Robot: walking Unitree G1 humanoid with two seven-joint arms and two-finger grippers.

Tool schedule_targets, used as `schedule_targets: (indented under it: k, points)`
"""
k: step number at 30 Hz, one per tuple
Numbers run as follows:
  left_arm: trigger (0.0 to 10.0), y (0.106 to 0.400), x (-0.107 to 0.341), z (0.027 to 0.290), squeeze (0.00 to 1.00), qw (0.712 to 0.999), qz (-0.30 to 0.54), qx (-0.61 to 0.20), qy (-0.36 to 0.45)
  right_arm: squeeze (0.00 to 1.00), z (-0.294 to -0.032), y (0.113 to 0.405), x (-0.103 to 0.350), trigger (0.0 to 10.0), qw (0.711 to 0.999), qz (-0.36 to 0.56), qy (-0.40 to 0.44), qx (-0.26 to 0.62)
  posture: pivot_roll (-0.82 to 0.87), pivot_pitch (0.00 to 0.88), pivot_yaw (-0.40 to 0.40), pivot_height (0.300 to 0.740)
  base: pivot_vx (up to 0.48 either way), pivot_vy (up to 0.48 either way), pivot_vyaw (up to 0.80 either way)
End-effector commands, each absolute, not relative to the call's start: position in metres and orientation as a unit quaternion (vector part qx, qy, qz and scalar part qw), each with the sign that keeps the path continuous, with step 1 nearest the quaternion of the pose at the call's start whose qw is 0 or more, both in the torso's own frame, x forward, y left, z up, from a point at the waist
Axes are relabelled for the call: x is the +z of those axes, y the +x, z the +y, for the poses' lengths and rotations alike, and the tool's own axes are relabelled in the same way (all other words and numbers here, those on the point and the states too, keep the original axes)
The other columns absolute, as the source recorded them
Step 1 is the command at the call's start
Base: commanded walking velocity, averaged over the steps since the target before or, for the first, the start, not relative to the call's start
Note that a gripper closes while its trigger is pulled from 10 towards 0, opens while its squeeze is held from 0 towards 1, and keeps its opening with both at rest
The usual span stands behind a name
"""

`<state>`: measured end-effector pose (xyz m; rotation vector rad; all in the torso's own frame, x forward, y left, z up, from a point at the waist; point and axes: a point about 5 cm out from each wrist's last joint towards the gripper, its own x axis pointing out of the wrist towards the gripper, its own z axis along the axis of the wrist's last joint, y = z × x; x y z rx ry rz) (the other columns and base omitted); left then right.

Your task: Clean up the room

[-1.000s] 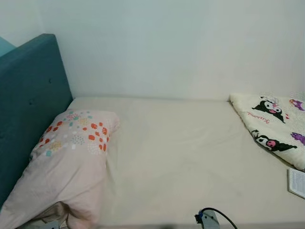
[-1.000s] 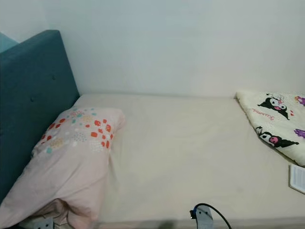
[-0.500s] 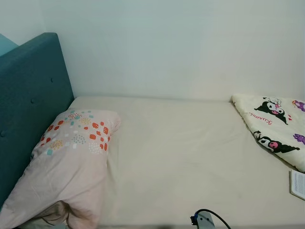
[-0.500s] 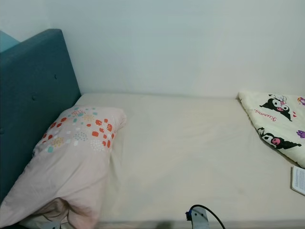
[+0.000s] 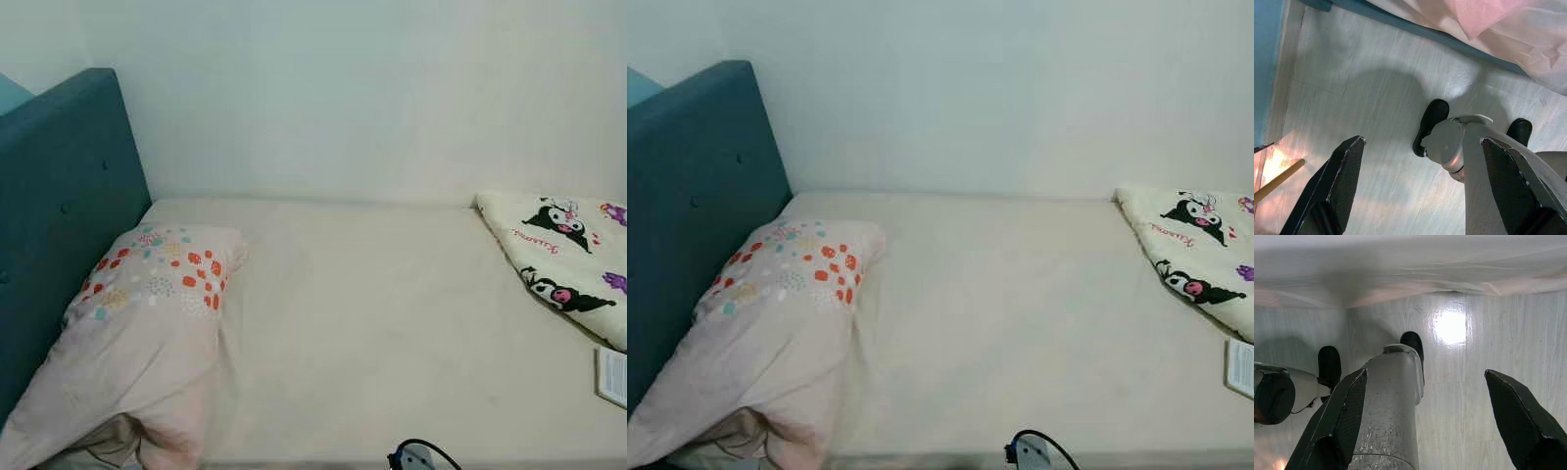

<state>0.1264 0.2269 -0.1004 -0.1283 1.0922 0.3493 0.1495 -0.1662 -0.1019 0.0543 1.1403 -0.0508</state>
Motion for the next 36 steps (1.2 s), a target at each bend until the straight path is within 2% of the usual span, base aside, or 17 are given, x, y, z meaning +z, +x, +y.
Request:
schedule_targets:
  k: [1, 8, 19, 26, 36]
  points:
    - [10.0, 0.122, -0.102, 0.228, 0.00, 0.834, 0.524, 0.163, -0.057, 0.00, -0.168, 0.150, -0.102, 10.0, 0.839, 0.543, 0.022, -0.029, 0.04, 0.000, -0.082, 0.740, 0.000, 0.000, 0.00]
    - [10.0, 0.115, -0.101, 0.239, 0.00, 0.832, 0.526, 0.166, -0.054, 0.00, -0.172, 0.155, -0.100, 10.0, 0.841, 0.539, 0.023, -0.035, 0.04, 0.000, -0.082, 0.740, 0.000, 0.000, 0.00]
    - [10.0, 0.114, -0.101, 0.238, 0.00, 0.833, 0.526, 0.163, -0.052, 0.00, -0.171, 0.152, -0.101, 10.0, 0.841, 0.540, 0.026, -0.035, 0.03, 0.000, -0.079, 0.740, 0.000, 0.000, 0.00]
    - [10.0, 0.122, -0.103, 0.221, 0.00, 0.835, 0.527, 0.151, -0.052, 0.00, -0.172, 0.151, -0.101, 10.0, 0.840, 0.541, 0.026, -0.036, 0.03, 0.000, -0.076, 0.740, 0.000, 0.000, 0.00]
    - [10.0, 0.125, -0.100, 0.232, 0.00, 0.838, 0.522, 0.153, -0.047, 0.00, -0.172, 0.151, -0.101, 10.0, 0.840, 0.542, 0.023, -0.035, 0.03, 0.000, -0.076, 0.740, 0.000, 0.000, 0.00]
